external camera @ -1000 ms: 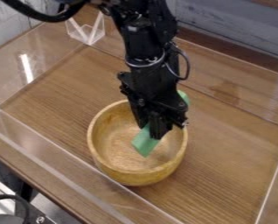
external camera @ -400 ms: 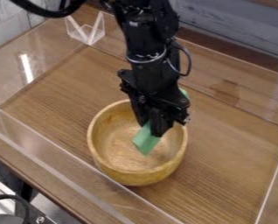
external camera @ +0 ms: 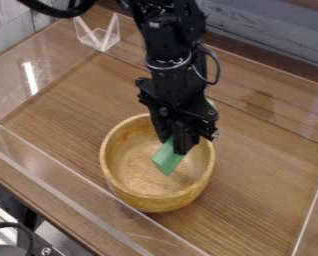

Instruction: Put the green block in the brown bowl

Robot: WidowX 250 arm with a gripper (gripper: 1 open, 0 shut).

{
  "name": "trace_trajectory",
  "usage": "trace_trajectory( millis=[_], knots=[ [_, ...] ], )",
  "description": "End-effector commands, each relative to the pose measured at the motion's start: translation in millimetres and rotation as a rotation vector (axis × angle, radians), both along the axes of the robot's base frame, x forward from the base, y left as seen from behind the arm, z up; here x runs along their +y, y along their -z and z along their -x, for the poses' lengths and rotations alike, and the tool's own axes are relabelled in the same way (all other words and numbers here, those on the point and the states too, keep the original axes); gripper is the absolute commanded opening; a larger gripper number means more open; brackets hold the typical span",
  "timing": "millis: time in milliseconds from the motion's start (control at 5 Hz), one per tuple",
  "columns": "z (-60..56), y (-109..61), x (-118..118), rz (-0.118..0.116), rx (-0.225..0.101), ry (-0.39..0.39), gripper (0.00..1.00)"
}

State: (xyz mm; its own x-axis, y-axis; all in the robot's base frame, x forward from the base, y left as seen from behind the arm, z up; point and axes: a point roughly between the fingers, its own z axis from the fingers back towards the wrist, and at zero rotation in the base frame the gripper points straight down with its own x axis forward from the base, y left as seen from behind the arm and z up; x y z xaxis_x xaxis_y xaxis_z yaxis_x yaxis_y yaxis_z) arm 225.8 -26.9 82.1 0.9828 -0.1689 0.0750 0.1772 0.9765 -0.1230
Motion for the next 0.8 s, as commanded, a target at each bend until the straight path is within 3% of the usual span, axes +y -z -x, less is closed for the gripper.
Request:
trace_trajectory(
  millis=[0,600],
  knots=[
    [-10.0,-10.1,-2.0,0.002,-0.042,-0.010,0.00],
    [-9.4,-6.9,-4.0,0.003,-0.029,-0.016,0.00]
  ],
)
